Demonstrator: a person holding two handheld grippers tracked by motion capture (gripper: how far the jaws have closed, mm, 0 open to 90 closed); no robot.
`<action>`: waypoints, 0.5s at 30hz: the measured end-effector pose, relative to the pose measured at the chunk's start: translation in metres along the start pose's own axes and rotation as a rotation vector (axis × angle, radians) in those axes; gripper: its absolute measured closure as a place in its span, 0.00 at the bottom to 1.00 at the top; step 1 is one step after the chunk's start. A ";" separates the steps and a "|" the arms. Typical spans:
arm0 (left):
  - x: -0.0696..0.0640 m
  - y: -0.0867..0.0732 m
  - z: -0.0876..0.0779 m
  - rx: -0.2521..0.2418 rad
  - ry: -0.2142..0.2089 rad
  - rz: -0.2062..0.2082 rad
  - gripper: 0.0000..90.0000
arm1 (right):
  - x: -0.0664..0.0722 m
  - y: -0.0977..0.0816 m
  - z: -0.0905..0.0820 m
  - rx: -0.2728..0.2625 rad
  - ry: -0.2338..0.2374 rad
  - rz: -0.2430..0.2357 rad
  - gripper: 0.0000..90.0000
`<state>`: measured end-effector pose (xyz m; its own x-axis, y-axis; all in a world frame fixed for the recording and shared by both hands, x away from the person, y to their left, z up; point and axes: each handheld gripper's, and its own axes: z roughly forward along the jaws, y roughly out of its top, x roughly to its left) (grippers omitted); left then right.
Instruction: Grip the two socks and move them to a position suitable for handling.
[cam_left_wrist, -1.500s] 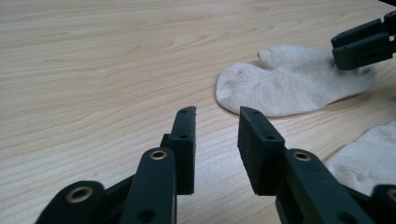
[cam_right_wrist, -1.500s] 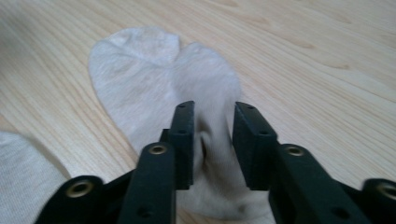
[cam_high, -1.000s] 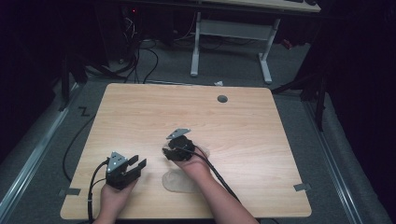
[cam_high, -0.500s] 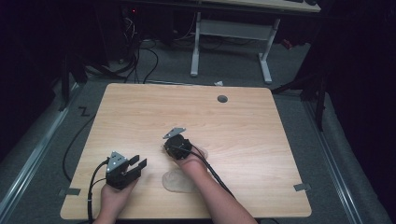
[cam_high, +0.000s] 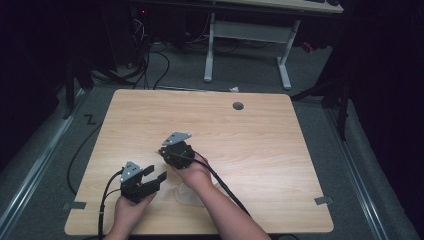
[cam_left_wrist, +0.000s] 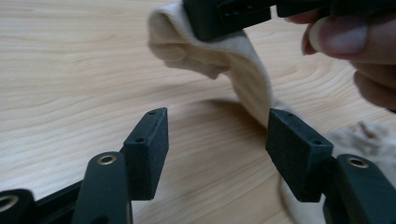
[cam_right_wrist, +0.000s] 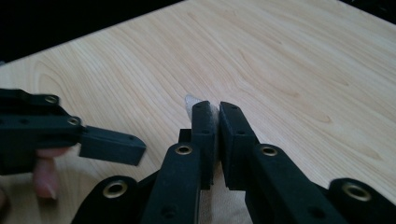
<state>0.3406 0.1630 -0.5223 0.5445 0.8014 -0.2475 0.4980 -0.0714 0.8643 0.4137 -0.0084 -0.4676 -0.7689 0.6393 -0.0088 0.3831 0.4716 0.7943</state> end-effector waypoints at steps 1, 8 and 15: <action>-0.002 0.002 0.002 -0.002 -0.008 0.004 0.44 | 0.000 0.001 -0.002 -0.007 0.001 0.001 0.95; -0.024 0.006 0.021 0.030 -0.033 0.038 0.44 | -0.001 0.006 -0.014 -0.056 -0.004 0.005 0.95; -0.026 0.011 0.036 0.062 0.008 0.091 0.88 | -0.008 0.010 -0.036 -0.113 -0.018 0.006 0.95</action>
<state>0.3561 0.1196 -0.5222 0.5840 0.7946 -0.1660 0.4878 -0.1801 0.8542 0.4048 -0.0305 -0.4377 -0.7572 0.6531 -0.0143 0.3266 0.3973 0.8576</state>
